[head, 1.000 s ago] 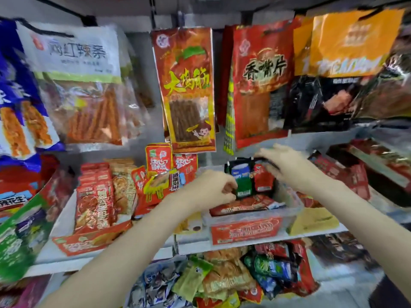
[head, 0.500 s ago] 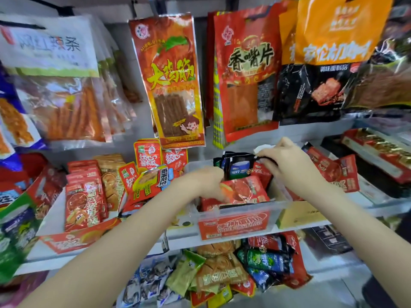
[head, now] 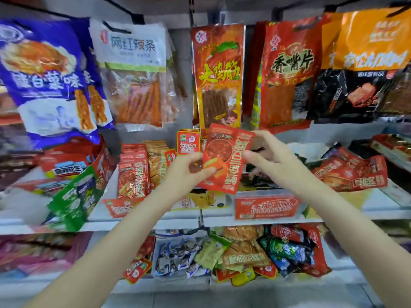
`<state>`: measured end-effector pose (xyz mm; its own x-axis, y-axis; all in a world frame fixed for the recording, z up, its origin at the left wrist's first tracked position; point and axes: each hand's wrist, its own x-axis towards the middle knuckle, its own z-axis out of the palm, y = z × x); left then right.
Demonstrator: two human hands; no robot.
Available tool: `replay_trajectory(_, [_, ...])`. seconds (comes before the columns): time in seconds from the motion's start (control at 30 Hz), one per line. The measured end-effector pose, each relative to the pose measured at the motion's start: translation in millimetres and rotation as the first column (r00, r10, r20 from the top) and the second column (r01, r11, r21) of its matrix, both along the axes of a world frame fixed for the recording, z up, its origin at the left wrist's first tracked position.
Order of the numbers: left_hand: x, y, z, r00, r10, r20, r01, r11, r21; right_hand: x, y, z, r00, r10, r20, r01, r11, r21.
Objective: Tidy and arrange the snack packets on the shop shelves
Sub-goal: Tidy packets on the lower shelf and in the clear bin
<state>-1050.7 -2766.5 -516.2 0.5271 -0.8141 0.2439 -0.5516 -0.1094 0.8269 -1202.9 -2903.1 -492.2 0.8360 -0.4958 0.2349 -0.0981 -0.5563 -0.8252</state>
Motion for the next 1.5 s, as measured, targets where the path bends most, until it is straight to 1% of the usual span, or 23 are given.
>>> replay_trajectory(0.07, [11.8,21.2,-8.7,0.999,0.028,-0.047,-0.028,1.000,-0.007,22.9,25.0,-6.4,0.998,0.057,0.027,-0.060,0.986,0.154])
replay_trajectory(0.13, [27.4,43.2,-17.4,0.997,0.058,-0.058,-0.057,0.998,0.010,48.0,47.9,-11.9,0.996,0.029,0.082,-0.053,0.951,0.303])
replay_trajectory(0.2, [44.8,63.6,-26.9,0.996,0.087,-0.022,-0.086,0.996,0.016,74.6,68.4,-20.3,0.996,-0.022,0.084,-0.008,0.941,0.338])
replay_trajectory(0.3, [75.3,96.4,-39.9,0.972,0.232,0.035,-0.232,0.973,-0.011,118.8,92.9,-33.8,0.989,-0.129,0.070,0.107,0.960,0.258])
replay_trajectory(0.4, [112.0,129.3,-54.7,0.909,0.379,0.172,-0.389,0.921,0.026,168.9,112.0,-43.9,0.981,-0.180,0.072,0.168,0.974,0.151])
replay_trajectory(0.43, [122.9,138.8,-61.7,0.887,0.417,0.199,-0.434,0.899,0.053,186.8,117.6,-48.6,0.983,-0.183,0.029,0.181,0.981,0.074])
replay_trajectory(0.5, [136.3,152.1,-75.0,0.872,0.451,0.194,-0.477,0.871,0.119,220.1,127.4,-61.6,0.977,-0.198,-0.077,0.191,0.978,-0.081])
replay_trajectory(0.6, [148.3,156.3,-84.8,0.872,0.457,0.176,-0.479,0.870,0.114,257.9,138.0,-87.4,0.965,-0.138,-0.222,0.116,0.987,-0.109])
replay_trajectory(0.7, [164.6,149.1,-78.8,0.883,0.459,0.099,-0.469,0.871,0.148,277.6,136.7,-107.2,0.883,-0.164,-0.441,0.052,0.966,-0.254])
replay_trajectory(0.73, [169.1,146.7,-77.5,0.887,0.457,0.058,-0.461,0.873,0.162,280.4,135.4,-109.4,0.868,-0.165,-0.468,0.049,0.967,-0.250])
replay_trajectory(0.83, [175.8,143.1,-79.7,0.882,0.470,-0.030,-0.460,0.874,0.156,284.8,132.6,-112.1,0.884,-0.120,-0.452,0.063,0.988,-0.140])
replay_trajectory(0.93, [176.6,142.4,-81.6,0.885,0.461,-0.062,-0.451,0.883,0.128,280.0,132.1,-112.6,0.911,-0.115,-0.395,0.068,0.989,-0.132])
replay_trajectory(1.0, [177.3,143.0,-80.2,0.887,0.456,-0.077,-0.446,0.888,0.111,277.5,133.7,-112.4,0.936,-0.136,-0.325,0.079,0.980,-0.184])
replay_trajectory(1.03, [178.0,143.2,-80.7,0.891,0.447,-0.075,-0.439,0.892,0.104,277.2,134.2,-112.9,0.936,-0.145,-0.321,0.072,0.970,-0.230])
replay_trajectory(1.07, [177.6,143.4,-80.8,0.898,0.436,-0.065,-0.429,0.898,0.102,278.1,134.7,-113.5,0.930,-0.147,-0.337,0.054,0.961,-0.270])
replay_trajectory(1.13, [175.7,143.5,-81.1,0.909,0.415,-0.040,-0.409,0.906,0.112,279.5,136.9,-114.4,0.904,-0.141,-0.403,0.015,0.954,-0.299])
replay_trajectory(1.17, [175.0,143.2,-80.8,0.910,0.413,-0.031,-0.407,0.906,0.114,280.6,137.4,-114.8,0.893,-0.143,-0.428,0.014,0.956,-0.292])
replay_trajectory(1.23, [174.4,143.3,-80.7,0.910,0.413,-0.020,-0.409,0.906,0.111,280.7,138.6,-113.2,0.891,-0.151,-0.428,0.035,0.963,-0.267])
replay_trajectory(1.33, [174.9,144.2,-81.1,0.912,0.409,-0.023,-0.405,0.908,0.109,278.3,140.0,-106.6,0.916,-0.173,-0.361,0.097,0.971,-0.219])
replay_trajectory(1.37, [175.3,144.2,-81.9,0.912,0.408,-0.028,-0.403,0.909,0.107,277.5,139.7,-104.8,0.924,-0.183,-0.336,0.129,0.976,-0.176])
replay_trajectory(1.43, [175.6,144.6,-82.8,0.913,0.407,-0.031,-0.402,0.910,0.104,276.4,137.5,-101.6,0.927,-0.184,-0.328,0.175,0.983,-0.056])
replay_trajectory(1.5, [175.8,145.1,-83.6,0.914,0.404,-0.026,-0.400,0.910,0.106,275.8,135.3,-99.7,0.931,-0.125,-0.344,0.194,0.966,0.173])
